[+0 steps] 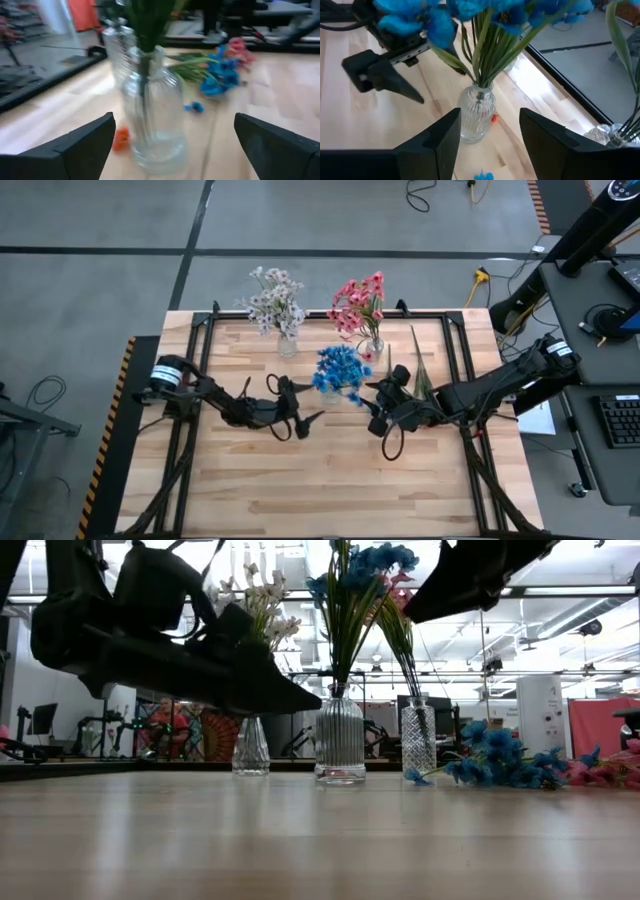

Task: Sort flowers into vase by color
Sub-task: Adjust the middle blue flowers

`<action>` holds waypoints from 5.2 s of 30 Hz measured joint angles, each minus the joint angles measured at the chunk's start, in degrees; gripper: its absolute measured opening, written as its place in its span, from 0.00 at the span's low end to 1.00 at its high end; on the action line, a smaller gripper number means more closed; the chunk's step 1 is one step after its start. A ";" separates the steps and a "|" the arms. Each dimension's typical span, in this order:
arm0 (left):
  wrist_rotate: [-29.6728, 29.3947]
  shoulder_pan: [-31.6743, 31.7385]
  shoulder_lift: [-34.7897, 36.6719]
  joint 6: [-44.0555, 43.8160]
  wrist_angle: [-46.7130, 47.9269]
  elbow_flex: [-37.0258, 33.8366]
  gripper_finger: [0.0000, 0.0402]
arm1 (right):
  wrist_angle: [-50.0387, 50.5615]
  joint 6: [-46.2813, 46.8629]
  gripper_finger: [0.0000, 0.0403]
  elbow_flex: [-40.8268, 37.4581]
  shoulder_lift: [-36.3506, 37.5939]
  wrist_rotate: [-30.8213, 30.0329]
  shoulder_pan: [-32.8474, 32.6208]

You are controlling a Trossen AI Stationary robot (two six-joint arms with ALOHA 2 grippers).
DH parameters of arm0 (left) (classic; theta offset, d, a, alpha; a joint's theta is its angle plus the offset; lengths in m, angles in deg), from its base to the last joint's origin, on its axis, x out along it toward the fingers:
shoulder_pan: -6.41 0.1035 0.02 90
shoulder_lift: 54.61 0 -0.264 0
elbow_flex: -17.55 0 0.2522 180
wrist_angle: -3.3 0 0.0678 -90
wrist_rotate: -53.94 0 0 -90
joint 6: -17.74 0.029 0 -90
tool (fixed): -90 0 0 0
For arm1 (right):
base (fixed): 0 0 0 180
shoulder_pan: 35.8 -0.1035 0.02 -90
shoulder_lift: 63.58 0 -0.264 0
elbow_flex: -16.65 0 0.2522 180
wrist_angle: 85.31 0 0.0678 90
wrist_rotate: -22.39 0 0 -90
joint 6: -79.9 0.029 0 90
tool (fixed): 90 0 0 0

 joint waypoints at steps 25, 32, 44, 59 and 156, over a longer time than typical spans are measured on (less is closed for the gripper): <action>2.83 5.90 -16.91 1.73 -14.64 7.90 0.97 | -1.06 -0.94 0.48 -2.27 2.77 -3.43 0.00; 2.85 6.51 -17.04 4.20 -15.07 9.55 0.96 | -1.30 -0.94 0.48 -2.34 2.78 -4.00 0.00; 2.87 7.06 -17.04 4.37 -15.15 10.05 0.84 | -1.50 -0.94 0.48 -2.47 2.78 -4.02 0.00; 2.91 7.06 -17.04 4.30 -15.11 10.01 0.70 | -1.72 -0.94 0.48 -2.47 2.78 -4.00 0.00; 1.82 7.08 -17.01 3.45 -14.29 10.01 0.70 | 6.94 -11.15 0.02 31.65 -19.00 -2.37 6.14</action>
